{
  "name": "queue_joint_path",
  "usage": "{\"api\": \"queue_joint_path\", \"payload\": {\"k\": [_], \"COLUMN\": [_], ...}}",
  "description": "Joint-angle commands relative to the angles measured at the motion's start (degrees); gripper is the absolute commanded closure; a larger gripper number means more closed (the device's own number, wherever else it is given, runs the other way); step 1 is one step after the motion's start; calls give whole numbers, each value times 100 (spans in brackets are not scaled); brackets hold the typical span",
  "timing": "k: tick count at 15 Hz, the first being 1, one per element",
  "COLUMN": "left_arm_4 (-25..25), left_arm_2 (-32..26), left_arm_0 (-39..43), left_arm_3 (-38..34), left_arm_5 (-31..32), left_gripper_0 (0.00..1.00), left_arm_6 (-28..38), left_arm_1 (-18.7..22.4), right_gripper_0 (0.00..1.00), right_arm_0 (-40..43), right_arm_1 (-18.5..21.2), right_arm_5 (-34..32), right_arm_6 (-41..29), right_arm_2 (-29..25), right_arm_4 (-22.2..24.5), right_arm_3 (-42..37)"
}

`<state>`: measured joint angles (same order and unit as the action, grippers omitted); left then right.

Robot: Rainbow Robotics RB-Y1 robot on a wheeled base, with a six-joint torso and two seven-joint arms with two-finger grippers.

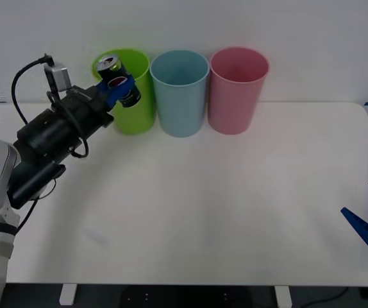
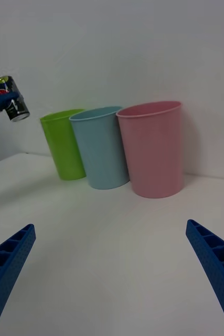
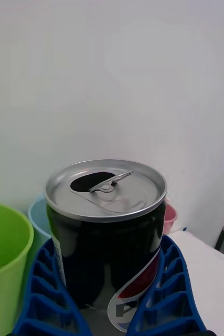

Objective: Grasp the object on the table and drop it into the matching bin: aluminum can to the light blue bin, PET bottle to the pink bin.

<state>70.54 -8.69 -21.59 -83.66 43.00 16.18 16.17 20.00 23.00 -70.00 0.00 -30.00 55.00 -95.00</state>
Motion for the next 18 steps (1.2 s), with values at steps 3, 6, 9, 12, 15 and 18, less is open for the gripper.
{"api": "queue_joint_path", "payload": {"k": [3, 6, 9, 12, 15, 18], "left_arm_4": [654, 918, 1076, 1199, 1304, 1445], "left_arm_2": [184, 184, 289, 456, 570, 562], "left_arm_0": [-707, -1296, -1788, -2289, -2772, -3168], "left_arm_3": [104, 728, 1255, 1853, 2503, 3074], "left_arm_5": [-503, -521, -679, -1013, -1320, -1751], "left_gripper_0": [100, 100, 100, 99, 99, 99], "left_arm_6": [993, 1010, 993, 887, 720, 281], "left_arm_1": [0, 0, -9, -44, -105, -351], "right_gripper_0": [0, 0, 0, 0, 0, 0], "right_arm_0": [0, 0, 0, 0, 0, 0], "right_arm_1": [0, 0, 0, 0, 0, 0], "right_arm_5": [0, 0, 0, 0, 0, 0], "right_arm_6": [0, 0, 0, 0, 0, 0], "right_arm_2": [0, 0, 0, 0, 0, 0], "right_arm_4": [0, 0, 0, 0, 0, 0], "right_arm_3": [0, 0, 0, 0, 0, 0]}}
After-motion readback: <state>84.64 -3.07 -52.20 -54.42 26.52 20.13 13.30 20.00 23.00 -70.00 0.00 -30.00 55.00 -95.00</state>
